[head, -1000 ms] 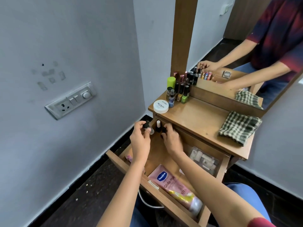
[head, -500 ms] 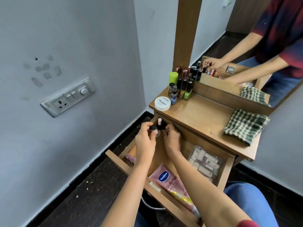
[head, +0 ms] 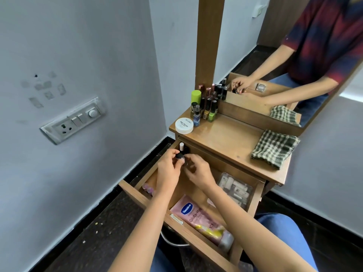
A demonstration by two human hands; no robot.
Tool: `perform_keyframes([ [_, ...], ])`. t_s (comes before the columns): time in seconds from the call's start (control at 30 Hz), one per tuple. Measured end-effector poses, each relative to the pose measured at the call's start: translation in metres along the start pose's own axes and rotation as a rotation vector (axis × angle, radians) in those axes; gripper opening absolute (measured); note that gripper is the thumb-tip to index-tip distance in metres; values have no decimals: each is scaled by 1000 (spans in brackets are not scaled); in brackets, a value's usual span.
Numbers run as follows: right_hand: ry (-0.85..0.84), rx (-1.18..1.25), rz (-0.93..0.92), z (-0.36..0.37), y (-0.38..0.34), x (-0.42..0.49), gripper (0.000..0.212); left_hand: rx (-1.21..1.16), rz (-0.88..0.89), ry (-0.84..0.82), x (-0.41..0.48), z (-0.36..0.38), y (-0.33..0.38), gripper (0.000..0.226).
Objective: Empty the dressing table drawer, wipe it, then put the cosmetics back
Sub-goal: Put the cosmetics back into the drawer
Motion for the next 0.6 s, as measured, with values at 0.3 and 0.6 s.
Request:
perform_keyframes([
  [0.3,118,62,394,5,29,-5,33,20,26,-93,2,12,-5,37],
  [0.6,212,12,514,15,32,10,24,71,-1,-76,7,16,-16,29],
])
Point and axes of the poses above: each hand's wrist, its own x-axis towards the middle knuckle, its own z-axis out of the palm, y = z × x, the point moved 6 cm from there along x, towards the middle knuckle, and after that the axes turned 8 degrees about -y, right-handed, at the moved point
